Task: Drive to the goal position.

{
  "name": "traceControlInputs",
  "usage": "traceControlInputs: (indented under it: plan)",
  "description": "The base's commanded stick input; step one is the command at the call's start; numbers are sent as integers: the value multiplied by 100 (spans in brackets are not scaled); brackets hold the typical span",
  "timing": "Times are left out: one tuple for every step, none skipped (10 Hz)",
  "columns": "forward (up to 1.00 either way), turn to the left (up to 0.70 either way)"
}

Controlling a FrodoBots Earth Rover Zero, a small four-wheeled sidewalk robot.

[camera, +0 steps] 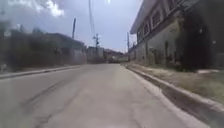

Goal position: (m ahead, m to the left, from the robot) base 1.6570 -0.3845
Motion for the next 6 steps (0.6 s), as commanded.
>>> traceControlInputs:
  plan:
    - [70, 0]
    - [70, 0]
    - [70, 0]
    - [70, 0]
    - [70, 0]
    - [70, 0]
